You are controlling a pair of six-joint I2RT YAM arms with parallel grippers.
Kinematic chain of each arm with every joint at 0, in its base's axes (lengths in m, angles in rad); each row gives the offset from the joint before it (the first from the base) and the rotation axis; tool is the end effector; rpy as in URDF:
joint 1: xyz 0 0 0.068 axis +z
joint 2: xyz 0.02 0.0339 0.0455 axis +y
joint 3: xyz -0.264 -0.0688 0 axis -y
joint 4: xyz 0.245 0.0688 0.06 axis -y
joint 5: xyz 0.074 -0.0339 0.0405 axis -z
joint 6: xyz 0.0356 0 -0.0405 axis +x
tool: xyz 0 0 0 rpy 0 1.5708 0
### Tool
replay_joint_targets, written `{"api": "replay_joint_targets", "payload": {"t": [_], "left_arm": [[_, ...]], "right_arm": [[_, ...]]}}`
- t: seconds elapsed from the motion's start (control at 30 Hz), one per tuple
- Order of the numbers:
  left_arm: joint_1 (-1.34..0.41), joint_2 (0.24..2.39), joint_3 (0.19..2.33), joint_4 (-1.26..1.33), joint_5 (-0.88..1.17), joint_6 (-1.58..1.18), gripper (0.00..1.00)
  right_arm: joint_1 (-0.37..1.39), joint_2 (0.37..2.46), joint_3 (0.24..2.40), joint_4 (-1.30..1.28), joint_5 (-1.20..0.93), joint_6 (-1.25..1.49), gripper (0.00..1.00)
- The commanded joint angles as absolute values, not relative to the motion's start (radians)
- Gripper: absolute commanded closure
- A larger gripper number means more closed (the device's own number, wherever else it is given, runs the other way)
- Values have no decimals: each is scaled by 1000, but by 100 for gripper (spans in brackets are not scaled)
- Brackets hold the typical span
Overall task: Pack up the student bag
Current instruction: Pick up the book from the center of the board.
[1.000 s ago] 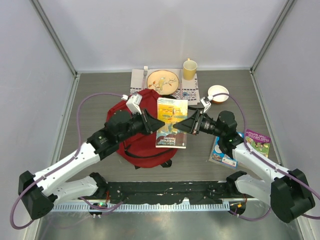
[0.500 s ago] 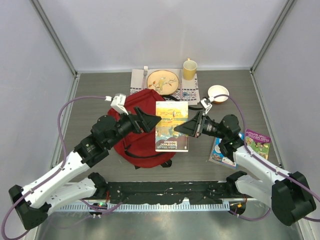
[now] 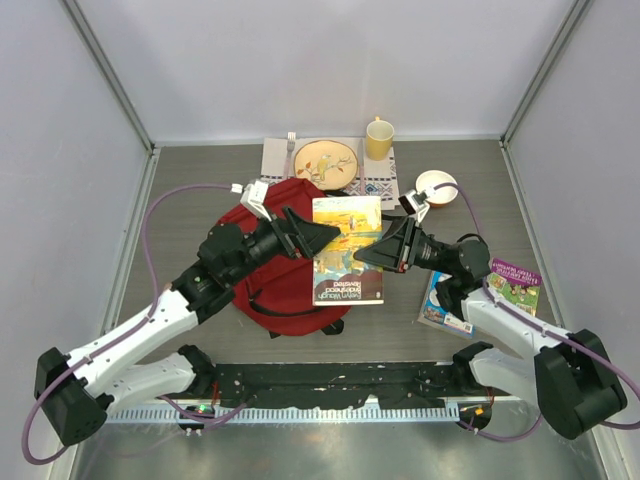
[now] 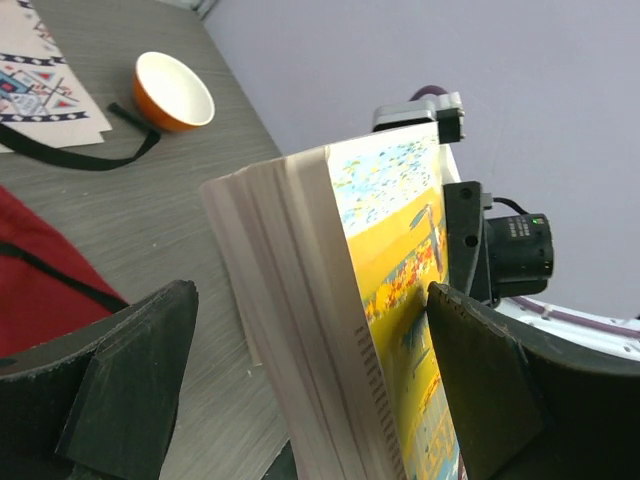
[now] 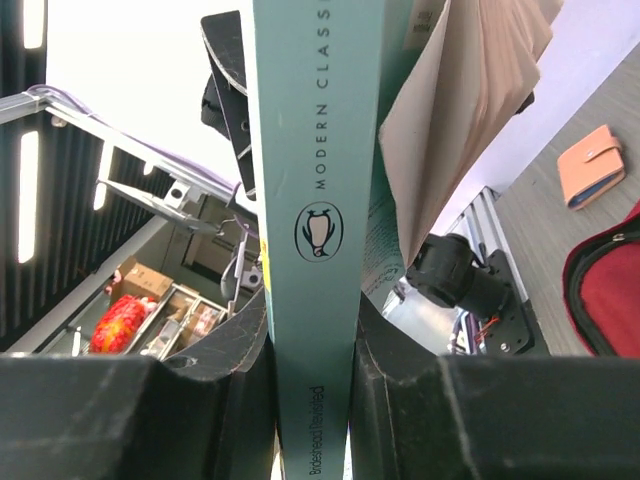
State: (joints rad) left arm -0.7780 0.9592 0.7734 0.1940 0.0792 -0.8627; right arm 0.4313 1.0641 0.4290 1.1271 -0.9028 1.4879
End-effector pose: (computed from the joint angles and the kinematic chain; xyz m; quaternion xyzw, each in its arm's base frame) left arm 0.1617 -0.1633 0.3443 -0.0017 0.7042 -0.5379 0.4634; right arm 0.1785 0.1129 0.2927 -0.0903 0.5878 0.7609 0.2596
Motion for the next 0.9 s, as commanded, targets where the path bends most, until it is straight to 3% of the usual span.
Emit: {"api": "replay_joint_targets", "payload": {"t": [0.0,0.43,0.63,0.87], "left_arm": [[-765,983,762,347,178,-893,0],[-729,1017,693,549,293,-1011,0],[-726,1025,704,577,315,-1025,25],[-718,895,699,359,192,-941,72]], "right_arm": [[439,1068,448,1426,-922,1586,99],[440,1109,476,1517,-943,1632,99],[440,1150,459,1451,-950,1580,99],[439,1155,463,1164,-930,1373,99]]}}
